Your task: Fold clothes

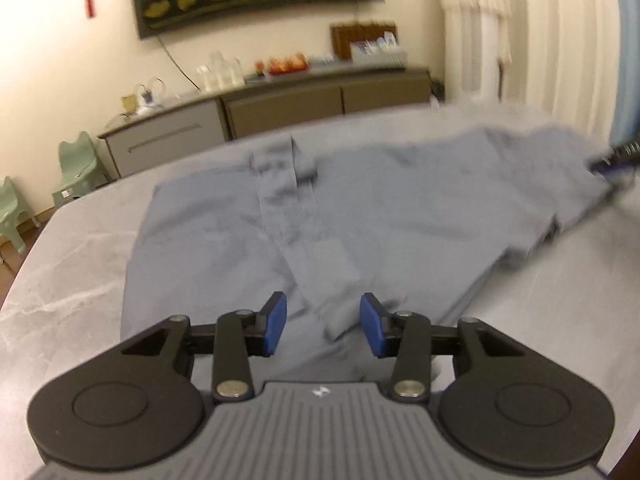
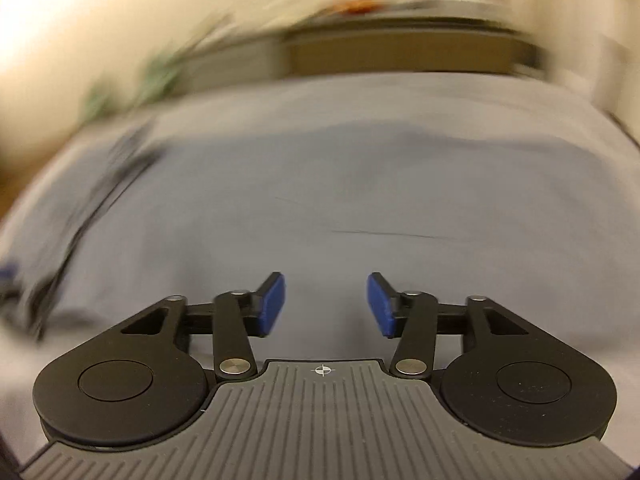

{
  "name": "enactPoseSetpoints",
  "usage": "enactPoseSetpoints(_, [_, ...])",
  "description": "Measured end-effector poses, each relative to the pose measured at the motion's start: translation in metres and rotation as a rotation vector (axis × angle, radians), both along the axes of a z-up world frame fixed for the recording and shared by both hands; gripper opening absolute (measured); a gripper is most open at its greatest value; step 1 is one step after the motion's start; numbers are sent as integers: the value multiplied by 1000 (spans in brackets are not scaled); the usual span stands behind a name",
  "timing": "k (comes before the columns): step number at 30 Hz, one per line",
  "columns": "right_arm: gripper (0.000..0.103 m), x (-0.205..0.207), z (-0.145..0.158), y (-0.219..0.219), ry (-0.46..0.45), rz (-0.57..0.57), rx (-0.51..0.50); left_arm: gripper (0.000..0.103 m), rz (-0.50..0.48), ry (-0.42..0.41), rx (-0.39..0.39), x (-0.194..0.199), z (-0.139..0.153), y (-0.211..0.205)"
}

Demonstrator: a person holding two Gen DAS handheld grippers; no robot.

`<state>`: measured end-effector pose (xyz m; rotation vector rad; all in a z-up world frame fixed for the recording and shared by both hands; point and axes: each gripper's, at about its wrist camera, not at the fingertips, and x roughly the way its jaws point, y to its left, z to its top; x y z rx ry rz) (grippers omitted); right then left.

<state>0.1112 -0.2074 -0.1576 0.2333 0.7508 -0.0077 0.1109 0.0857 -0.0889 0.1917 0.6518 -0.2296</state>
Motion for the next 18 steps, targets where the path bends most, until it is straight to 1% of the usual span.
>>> enactPoseSetpoints(1, [61,-13,14,-37,3,-132,42,40,13,-13,-36,-2,4,-4])
enactPoseSetpoints(2, [61,-25,26,-69,-14,-237,88,40,15,-16,-61,-4,8,-11])
enactPoseSetpoints(3, [69,-37,35,-98,-53,-299,123,40,17,-19,-86,-6,12,-18])
enactPoseSetpoints(4, [76,-48,41,-121,-80,-339,127,40,18,-21,-110,-7,17,-25])
enactPoseSetpoints(5, [87,-55,41,-139,-84,-373,112,41,-2,-15,-124,-6,21,-41])
enactPoseSetpoints(7, [87,-67,32,-168,-68,-418,95,43,-44,-2,-150,-5,30,-72])
enactPoseSetpoints(8, [86,-71,25,-179,-53,-419,113,46,-71,10,-165,1,34,-89])
enactPoseSetpoints(9, [85,-74,20,-184,-61,-410,116,49,-103,27,-185,10,39,-111])
enactPoseSetpoints(10, [85,-75,18,-184,-80,-387,93,52,-135,44,-204,19,44,-133])
enactPoseSetpoints(11, [85,-73,16,-183,-80,-361,60,54,-160,56,-216,30,48,-155])
enactPoseSetpoints(13, [72,-68,13,-172,-83,-301,-6,57,-210,80,-238,53,57,-201])
enactPoseSetpoints(14, [53,-65,11,-161,-82,-261,-33,58,-237,91,-248,66,61,-226])
enactPoseSetpoints(15, [31,-63,9,-149,-79,-221,-69,59,-276,103,-250,79,64,-253])
enactPoseSetpoints(17, [10,-59,7,-126,-70,-152,-154,67,-358,127,-238,103,67,-302])
enactPoseSetpoints(18, [6,-60,8,-116,-76,-138,-201,68,-394,142,-214,115,65,-328])
